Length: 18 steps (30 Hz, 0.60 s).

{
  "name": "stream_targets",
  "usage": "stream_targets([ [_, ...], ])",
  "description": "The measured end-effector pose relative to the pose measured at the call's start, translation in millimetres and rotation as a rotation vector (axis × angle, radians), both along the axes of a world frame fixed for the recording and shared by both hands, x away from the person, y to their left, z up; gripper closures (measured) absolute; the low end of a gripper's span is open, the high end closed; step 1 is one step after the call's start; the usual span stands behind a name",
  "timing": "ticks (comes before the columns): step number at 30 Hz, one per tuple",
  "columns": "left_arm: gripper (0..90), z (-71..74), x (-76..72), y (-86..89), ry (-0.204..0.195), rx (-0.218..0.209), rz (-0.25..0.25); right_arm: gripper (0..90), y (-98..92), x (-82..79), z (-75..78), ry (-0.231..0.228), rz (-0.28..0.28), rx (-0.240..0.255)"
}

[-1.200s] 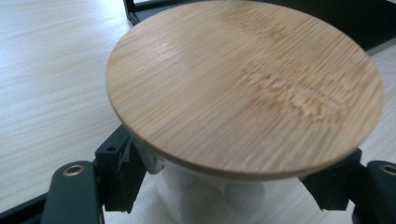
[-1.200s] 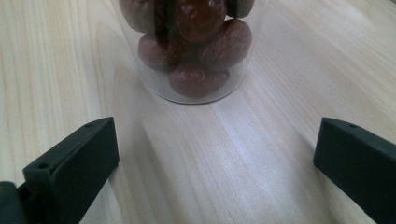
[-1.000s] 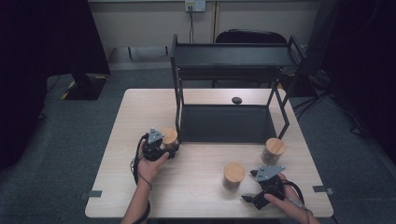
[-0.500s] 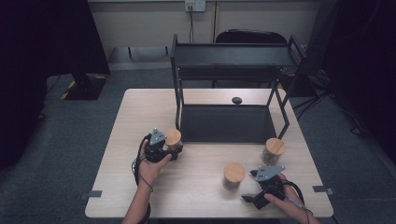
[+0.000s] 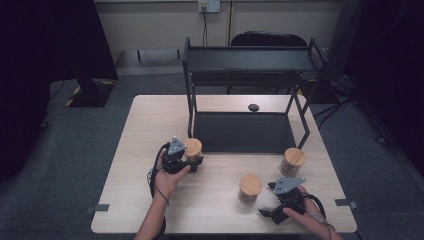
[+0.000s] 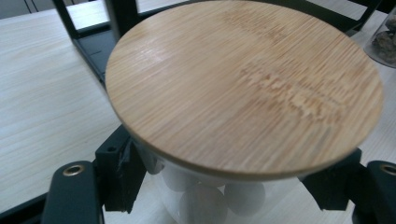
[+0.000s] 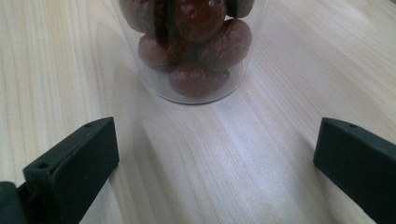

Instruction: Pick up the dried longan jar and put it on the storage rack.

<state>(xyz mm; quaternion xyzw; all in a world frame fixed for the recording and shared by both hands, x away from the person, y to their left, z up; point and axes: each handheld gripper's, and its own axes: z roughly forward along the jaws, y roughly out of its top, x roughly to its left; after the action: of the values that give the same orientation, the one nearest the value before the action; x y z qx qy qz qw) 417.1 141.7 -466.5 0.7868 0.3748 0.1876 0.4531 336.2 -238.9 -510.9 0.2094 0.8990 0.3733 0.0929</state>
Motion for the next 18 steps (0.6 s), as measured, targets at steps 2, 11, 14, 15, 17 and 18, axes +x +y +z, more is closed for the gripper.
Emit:
stream_targets([
  [2,25.8,-0.2,0.7,-3.8,0.002,0.003,-0.008,0.0,0.0,0.0,0.0,0.0,0.0,0.0],
  [11,25.8,-0.9,5.9,-14.2,0.01,-0.004,-0.021,0.0,0.0,0.0,0.0,0.0,0.0,0.0],
  [14,25.8,-0.9,9.6,-19.7,0.013,-0.01,-0.03,0.0,0.0,0.0,0.0,0.0,0.0,0.0],
  [15,25.8,-0.9,9.6,-19.7,0.013,-0.01,-0.03,0.0,0.0,0.0,0.0,0.0,0.0,0.0],
  [17,25.8,-0.7,11.9,-23.7,0.012,-0.015,-0.03,0.0,0.0,0.0,0.0,0.0,0.0,0.0],
  [18,25.8,-0.7,11.9,-23.7,0.012,-0.015,-0.03,0.0,0.0,0.0,0.0,0.0,0.0,0.0],
])
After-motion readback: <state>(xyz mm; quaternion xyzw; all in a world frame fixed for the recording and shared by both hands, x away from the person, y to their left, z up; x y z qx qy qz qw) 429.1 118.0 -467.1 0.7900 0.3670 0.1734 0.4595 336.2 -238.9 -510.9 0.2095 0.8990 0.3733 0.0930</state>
